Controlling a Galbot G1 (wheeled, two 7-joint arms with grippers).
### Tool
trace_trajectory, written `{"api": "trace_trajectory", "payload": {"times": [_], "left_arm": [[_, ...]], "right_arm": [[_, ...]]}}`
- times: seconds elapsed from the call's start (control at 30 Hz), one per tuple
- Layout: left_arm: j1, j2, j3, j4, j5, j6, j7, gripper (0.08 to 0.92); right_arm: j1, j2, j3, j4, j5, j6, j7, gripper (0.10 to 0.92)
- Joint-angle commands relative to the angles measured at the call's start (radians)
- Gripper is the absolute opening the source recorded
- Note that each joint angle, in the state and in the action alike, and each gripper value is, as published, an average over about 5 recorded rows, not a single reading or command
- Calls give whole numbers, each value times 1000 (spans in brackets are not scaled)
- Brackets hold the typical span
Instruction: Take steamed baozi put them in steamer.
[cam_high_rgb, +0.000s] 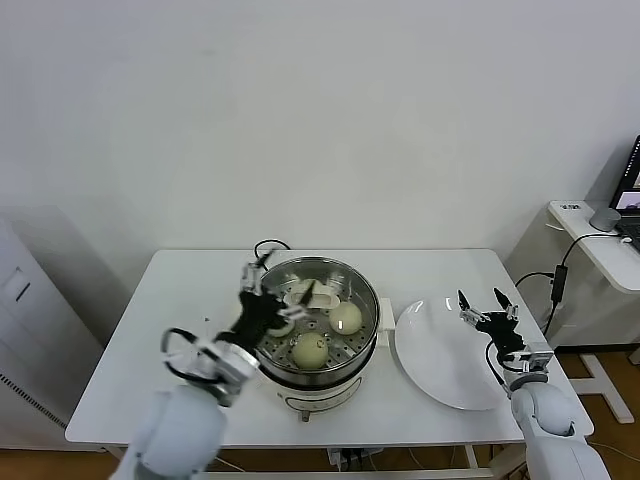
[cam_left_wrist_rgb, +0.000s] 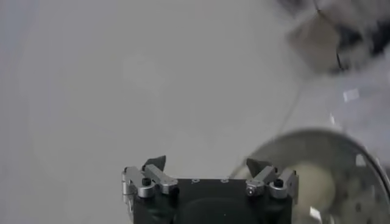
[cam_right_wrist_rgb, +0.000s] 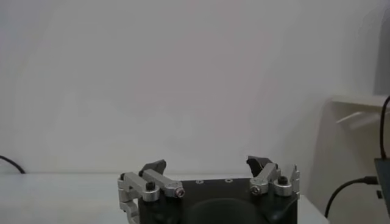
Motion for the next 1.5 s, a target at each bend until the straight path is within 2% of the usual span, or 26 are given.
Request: {"api": "trace_trajectory", "payload": {"times": [0.03,0.2,0.4,0.8,1.03,1.5], "left_arm": [[12,37,-362,80,-798,8,-203,823],[7,72,-393,222,-776,-21,-214,823],[1,104,-395,377,-767,-55,-175,823],[-32,124,-401,542,-733,-84,-142,823],[-7,117,-376,581,-664,-130,-127,823],[-8,87,-358,555,-654,-125,-131,823]], "right_arm": [[-30,-5,-3,88,31,-96,29,823],[-51,-3,7,122,30,-105,39,823],[-81,0,23,151,30,-128,46,823],[-107,-9,34,193,24,-190,74,823],[-109,-12,24,190,20,-202,77,823],[-96,-13,6,175,20,-211,91,823]]}}
